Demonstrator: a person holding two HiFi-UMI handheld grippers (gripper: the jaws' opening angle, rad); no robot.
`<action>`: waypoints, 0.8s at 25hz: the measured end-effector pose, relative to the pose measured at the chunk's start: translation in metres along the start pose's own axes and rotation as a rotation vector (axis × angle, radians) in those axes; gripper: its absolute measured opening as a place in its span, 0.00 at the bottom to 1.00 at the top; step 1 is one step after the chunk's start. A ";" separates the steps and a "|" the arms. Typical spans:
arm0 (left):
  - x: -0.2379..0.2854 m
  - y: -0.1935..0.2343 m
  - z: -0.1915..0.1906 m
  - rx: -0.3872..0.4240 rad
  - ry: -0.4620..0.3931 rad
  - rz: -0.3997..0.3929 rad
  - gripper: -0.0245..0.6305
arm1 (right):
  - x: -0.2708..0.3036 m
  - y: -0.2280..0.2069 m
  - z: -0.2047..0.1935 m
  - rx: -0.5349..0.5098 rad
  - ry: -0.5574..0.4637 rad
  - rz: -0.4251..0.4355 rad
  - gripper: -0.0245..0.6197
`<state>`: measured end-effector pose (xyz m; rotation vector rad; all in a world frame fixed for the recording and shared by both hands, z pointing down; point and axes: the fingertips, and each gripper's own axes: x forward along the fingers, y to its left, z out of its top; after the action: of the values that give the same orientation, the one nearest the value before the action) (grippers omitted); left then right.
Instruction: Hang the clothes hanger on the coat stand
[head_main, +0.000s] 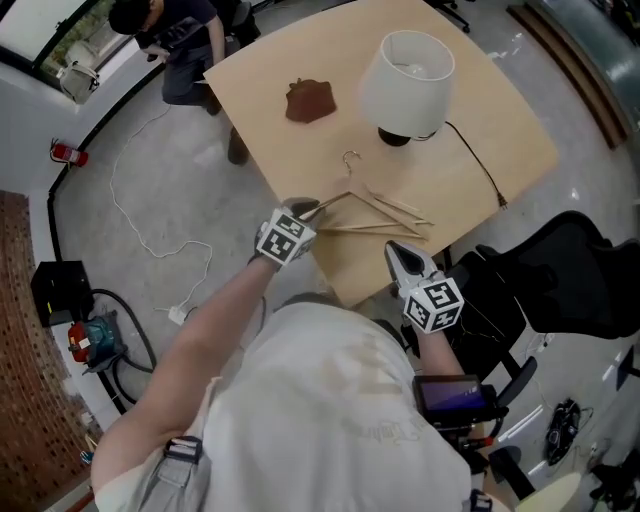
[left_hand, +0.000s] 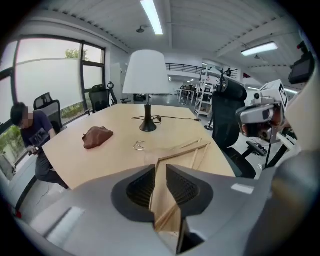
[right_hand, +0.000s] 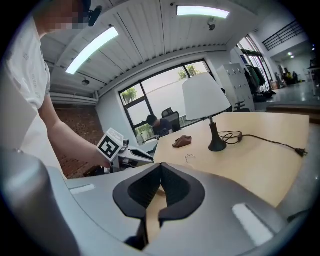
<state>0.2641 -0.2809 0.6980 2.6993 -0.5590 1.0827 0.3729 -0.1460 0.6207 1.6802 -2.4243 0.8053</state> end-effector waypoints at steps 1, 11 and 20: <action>0.010 0.004 0.001 0.017 0.025 -0.010 0.17 | 0.004 -0.001 0.001 0.005 0.005 -0.012 0.06; 0.102 0.016 -0.025 0.101 0.238 -0.066 0.39 | 0.008 -0.019 -0.013 0.078 0.089 -0.158 0.06; 0.120 0.015 -0.041 0.076 0.274 -0.076 0.31 | 0.019 -0.022 -0.010 0.099 0.113 -0.217 0.06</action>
<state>0.3120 -0.3157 0.8110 2.5476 -0.3723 1.4465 0.3829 -0.1634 0.6445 1.8379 -2.1162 0.9718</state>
